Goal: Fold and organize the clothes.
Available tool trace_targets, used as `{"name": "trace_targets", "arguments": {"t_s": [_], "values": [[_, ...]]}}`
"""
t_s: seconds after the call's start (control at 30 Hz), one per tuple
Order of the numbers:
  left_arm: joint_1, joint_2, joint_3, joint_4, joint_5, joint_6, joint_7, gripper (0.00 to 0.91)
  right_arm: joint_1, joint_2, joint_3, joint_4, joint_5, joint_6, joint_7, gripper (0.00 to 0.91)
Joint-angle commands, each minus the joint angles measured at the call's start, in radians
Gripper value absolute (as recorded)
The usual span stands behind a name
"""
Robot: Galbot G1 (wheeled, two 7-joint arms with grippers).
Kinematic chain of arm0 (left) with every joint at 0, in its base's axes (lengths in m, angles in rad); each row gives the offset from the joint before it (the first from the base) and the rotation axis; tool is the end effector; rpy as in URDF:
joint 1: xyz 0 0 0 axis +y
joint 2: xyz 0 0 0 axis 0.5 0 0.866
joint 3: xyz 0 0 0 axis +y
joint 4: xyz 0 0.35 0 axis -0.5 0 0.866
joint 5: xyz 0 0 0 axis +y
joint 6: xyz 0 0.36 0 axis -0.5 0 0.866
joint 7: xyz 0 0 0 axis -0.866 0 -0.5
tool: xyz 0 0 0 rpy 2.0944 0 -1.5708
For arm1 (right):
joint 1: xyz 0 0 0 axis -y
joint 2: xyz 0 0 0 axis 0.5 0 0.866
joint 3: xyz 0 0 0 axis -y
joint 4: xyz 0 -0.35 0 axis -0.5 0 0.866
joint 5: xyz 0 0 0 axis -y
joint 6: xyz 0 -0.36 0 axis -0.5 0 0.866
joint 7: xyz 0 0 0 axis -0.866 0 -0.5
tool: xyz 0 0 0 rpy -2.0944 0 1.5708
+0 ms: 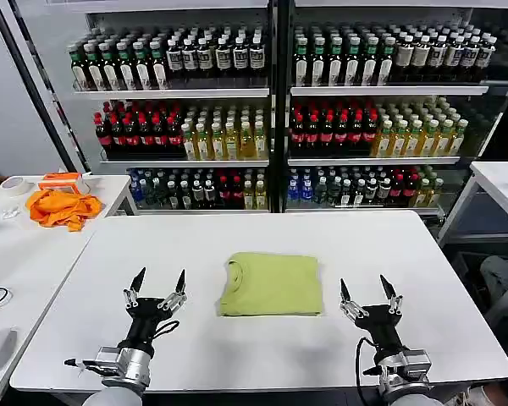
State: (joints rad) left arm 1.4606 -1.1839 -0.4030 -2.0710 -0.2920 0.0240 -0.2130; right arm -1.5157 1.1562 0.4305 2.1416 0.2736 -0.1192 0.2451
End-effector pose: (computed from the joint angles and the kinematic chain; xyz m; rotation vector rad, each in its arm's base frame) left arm 0.2154 0.0317 -0.2895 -0.1088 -3.1379 -0.0124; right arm 0.1997 -0.0369 -0.2733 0.0688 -3.0704 0.1054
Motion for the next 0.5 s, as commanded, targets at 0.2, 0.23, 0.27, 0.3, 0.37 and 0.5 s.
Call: {"name": "trace_targets", "arguments": {"t_s": [0.2, 0.23, 0.27, 0.3, 0.37, 0.5], "values": [[0.012, 0.001, -0.004, -0.008, 0.007, 0.001, 0.001, 0.907, -0.028, 0.010, 0.004, 0.025, -0.033, 0.008, 0.014, 0.907], [0.011, 0.001, -0.004, -0.008, 0.007, 0.001, 0.001, 0.907, -0.028, 0.011, 0.003, 0.026, -0.032, 0.007, 0.014, 0.907], [0.011, 0.000, -0.005, -0.009, 0.007, 0.001, 0.000, 0.907, -0.028, 0.011, 0.002, 0.028, -0.031, 0.006, 0.012, 0.907], [0.011, 0.000, -0.006, -0.010, 0.007, 0.001, 0.001, 0.907, -0.028, 0.012, 0.002, 0.029, -0.030, 0.005, 0.014, 0.907], [0.012, 0.000, -0.008, -0.011, 0.007, 0.001, 0.000, 0.907, -0.027, 0.013, 0.004, 0.029, -0.027, -0.002, 0.016, 0.907], [0.013, 0.001, -0.010, -0.011, 0.007, 0.001, 0.000, 0.907, -0.030, 0.018, 0.007, 0.033, -0.003, -0.011, 0.015, 0.907]]}}
